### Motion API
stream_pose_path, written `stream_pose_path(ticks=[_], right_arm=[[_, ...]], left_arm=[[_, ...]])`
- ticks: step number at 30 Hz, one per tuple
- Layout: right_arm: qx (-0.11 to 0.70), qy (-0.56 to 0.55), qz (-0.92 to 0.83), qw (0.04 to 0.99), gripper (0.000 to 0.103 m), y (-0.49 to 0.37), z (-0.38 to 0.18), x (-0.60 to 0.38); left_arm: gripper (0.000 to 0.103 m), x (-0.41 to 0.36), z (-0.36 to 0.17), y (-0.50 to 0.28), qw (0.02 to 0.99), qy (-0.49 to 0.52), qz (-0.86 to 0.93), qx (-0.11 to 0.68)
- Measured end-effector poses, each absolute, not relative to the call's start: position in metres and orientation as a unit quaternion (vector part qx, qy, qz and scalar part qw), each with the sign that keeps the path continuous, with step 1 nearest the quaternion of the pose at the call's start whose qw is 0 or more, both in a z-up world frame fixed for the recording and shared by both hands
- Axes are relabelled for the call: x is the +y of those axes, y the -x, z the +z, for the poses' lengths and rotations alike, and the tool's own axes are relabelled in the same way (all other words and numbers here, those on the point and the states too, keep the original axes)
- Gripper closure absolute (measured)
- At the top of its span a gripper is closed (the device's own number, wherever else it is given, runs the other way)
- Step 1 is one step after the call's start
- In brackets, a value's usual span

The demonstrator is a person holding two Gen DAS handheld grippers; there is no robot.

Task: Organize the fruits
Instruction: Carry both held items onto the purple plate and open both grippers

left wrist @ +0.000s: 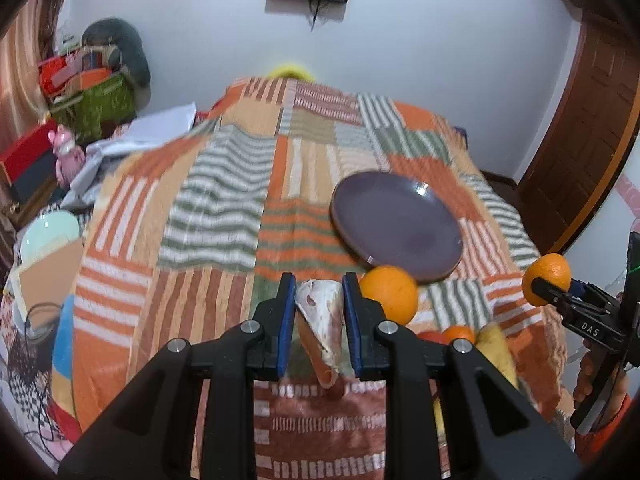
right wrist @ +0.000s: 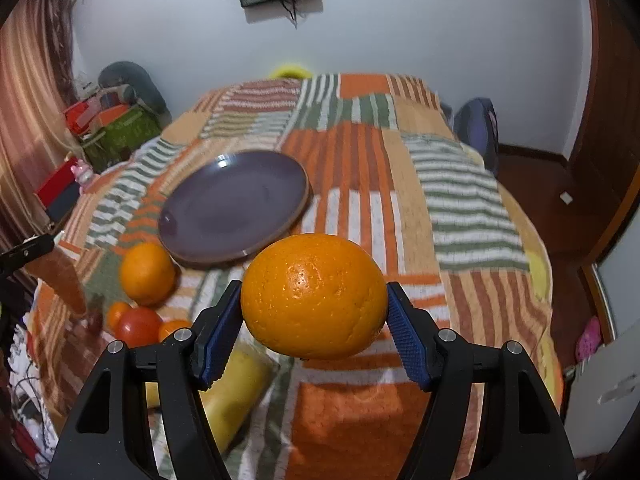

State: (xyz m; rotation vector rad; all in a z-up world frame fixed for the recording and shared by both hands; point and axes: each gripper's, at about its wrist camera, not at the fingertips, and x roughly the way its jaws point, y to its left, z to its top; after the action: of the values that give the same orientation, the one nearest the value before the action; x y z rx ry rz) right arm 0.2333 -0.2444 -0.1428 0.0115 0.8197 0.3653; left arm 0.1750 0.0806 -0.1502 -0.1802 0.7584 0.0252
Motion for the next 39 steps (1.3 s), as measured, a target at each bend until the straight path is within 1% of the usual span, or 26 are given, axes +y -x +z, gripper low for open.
stream_pose_path(ticks=[8, 15, 24, 30, 39], right_arm=[[0.364, -0.002, 0.189, 0.912, 0.037, -0.241, -0.121, -0.231], [0.344, 0.001, 0.198, 0.918, 0.037, -0.251, -0.111, -0.220], [0.330, 0.008, 0.211, 0.920, 0.037, -0.273, -0.107, -0.205], [0.335, -0.006, 0.218, 0.917, 0.037, -0.291, -0.115, -0.198], [0.346, 0.015, 0.215, 0.913, 0.037, -0.325, -0.133, -0.177]], left_arm=[[0.080, 0.068, -0.117, -0.187, 0.940, 0.082, -0.007, 0.331], [0.080, 0.050, -0.108, -0.204, 0.945, 0.070, -0.027, 0.318], [0.080, 0.034, -0.117, -0.237, 0.941, 0.065, -0.048, 0.328], [0.080, 0.029, -0.130, -0.267, 0.936, 0.066, -0.056, 0.342], [0.080, 0.026, -0.153, -0.317, 0.926, 0.074, -0.062, 0.365]])
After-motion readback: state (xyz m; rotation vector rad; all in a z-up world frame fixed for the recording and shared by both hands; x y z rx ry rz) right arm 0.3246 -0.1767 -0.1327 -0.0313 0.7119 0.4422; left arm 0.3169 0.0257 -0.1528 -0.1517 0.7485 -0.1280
